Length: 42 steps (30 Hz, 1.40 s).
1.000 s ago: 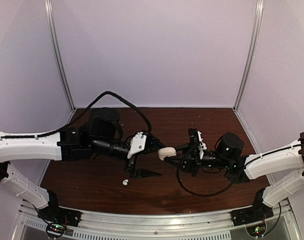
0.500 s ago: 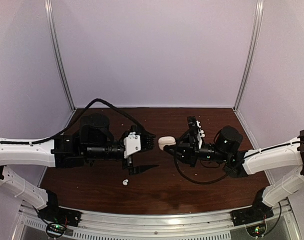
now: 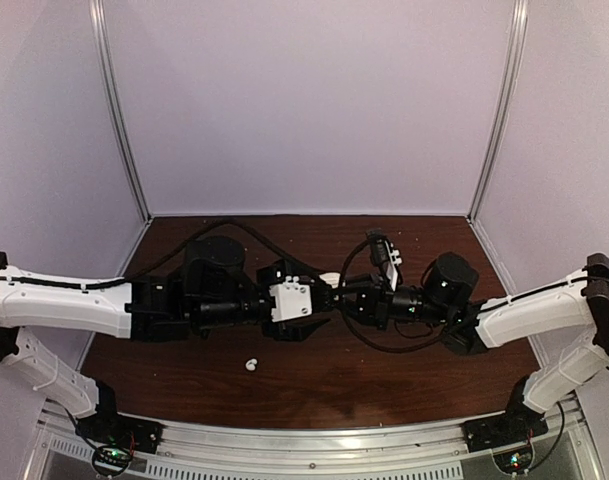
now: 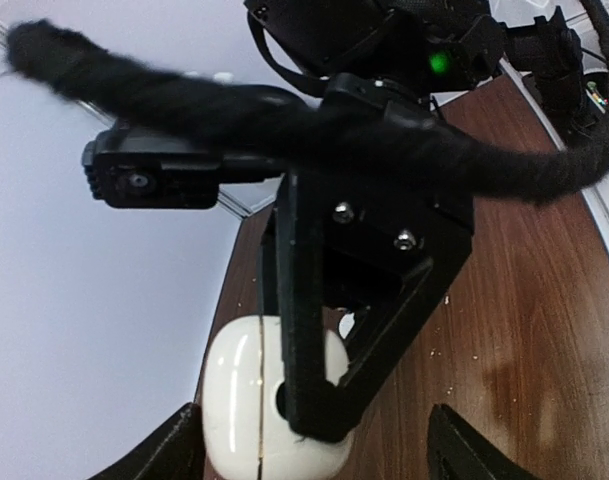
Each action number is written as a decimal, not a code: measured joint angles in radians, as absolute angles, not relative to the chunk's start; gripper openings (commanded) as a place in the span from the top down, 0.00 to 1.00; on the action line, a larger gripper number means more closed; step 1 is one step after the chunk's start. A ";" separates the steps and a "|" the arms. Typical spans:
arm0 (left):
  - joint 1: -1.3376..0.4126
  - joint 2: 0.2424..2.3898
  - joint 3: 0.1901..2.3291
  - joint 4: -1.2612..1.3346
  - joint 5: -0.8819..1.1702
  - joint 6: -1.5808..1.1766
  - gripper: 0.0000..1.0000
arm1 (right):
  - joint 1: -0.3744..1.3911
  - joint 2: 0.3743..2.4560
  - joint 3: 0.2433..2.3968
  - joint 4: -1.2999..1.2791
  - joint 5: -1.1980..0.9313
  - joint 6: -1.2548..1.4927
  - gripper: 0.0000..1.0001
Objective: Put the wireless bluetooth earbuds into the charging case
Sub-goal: Pass from the right arm to the left, then pick up the right earbud from the center of the board.
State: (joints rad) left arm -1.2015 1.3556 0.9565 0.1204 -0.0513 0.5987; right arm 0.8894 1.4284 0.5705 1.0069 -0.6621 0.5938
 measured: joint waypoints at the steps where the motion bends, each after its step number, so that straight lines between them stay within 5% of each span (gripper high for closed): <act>1: -1.207 1.371 0.963 0.121 -0.059 0.609 0.28 | 0.889 1.436 0.570 1.021 -0.667 0.610 1.00; 14: -1.215 1.409 0.992 0.120 -0.112 0.645 0.55 | 0.890 1.482 0.562 1.089 -0.703 0.712 0.98; 23: -1.217 1.409 0.991 0.115 -0.136 0.619 0.69 | 0.879 1.485 0.554 1.102 -0.707 0.721 0.57; 33: -1.021 1.376 0.950 0.137 -0.057 0.295 0.72 | 0.701 1.345 0.500 1.048 -0.685 0.676 0.47; 42: -0.736 1.493 0.942 0.197 -0.039 -0.067 0.72 | 0.565 1.143 0.499 0.655 -0.492 0.517 0.42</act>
